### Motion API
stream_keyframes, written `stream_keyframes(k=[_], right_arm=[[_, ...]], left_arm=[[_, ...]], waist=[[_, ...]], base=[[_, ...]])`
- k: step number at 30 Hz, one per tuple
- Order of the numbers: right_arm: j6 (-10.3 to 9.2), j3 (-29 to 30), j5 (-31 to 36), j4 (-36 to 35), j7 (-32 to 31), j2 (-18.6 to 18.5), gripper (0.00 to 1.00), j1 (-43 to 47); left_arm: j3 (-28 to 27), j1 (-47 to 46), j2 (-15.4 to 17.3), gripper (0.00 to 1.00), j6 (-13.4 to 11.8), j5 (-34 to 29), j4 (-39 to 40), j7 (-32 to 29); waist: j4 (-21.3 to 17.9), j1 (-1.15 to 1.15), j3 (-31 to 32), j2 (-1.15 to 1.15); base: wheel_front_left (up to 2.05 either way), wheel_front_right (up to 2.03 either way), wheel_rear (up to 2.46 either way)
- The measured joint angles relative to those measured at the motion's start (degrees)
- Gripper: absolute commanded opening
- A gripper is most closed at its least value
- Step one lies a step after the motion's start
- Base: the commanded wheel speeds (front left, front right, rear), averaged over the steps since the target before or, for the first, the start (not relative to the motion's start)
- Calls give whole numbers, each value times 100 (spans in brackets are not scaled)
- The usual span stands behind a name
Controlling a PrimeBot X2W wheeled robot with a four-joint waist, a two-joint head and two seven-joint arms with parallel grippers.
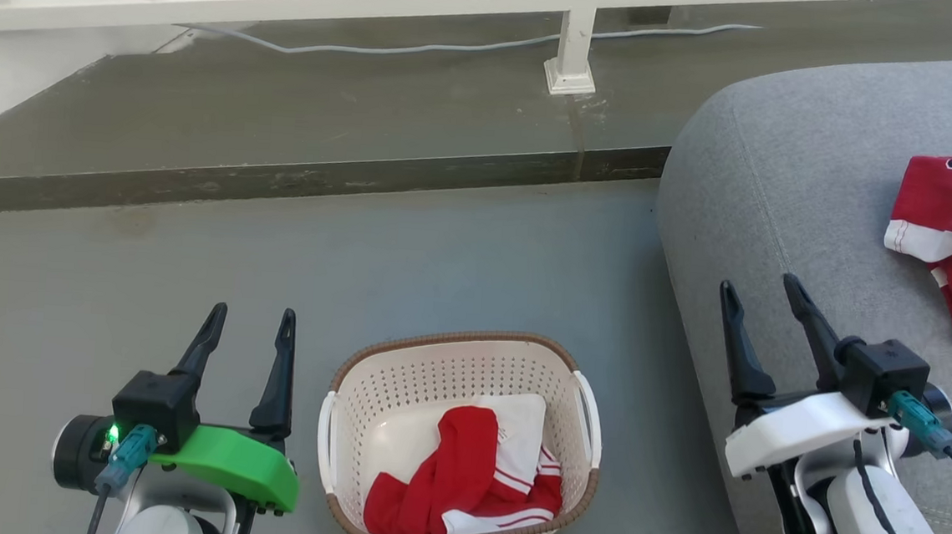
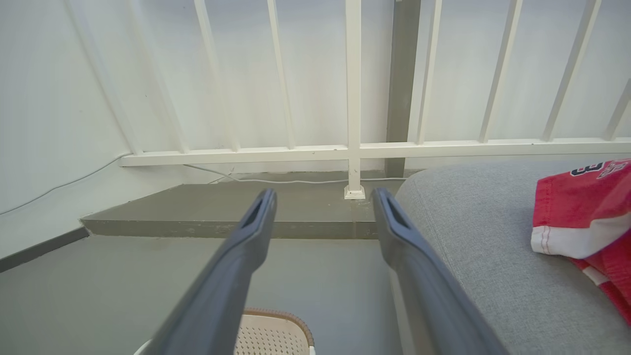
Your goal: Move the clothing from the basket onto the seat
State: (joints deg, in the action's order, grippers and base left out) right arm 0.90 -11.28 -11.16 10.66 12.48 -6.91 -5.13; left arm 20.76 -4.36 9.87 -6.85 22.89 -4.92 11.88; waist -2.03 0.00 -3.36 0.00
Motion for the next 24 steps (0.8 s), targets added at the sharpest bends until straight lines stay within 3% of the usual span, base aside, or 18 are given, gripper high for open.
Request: stream_keyframes(k=[24], right_arm=[[-97, 99, -53, -589, -208, -47, 100, 105]], left_arm=[[-21, 31, -87, 100, -24, -275, 274, -125]], waist=[[64, 0, -294, 0]], base=[[0, 0, 0]])
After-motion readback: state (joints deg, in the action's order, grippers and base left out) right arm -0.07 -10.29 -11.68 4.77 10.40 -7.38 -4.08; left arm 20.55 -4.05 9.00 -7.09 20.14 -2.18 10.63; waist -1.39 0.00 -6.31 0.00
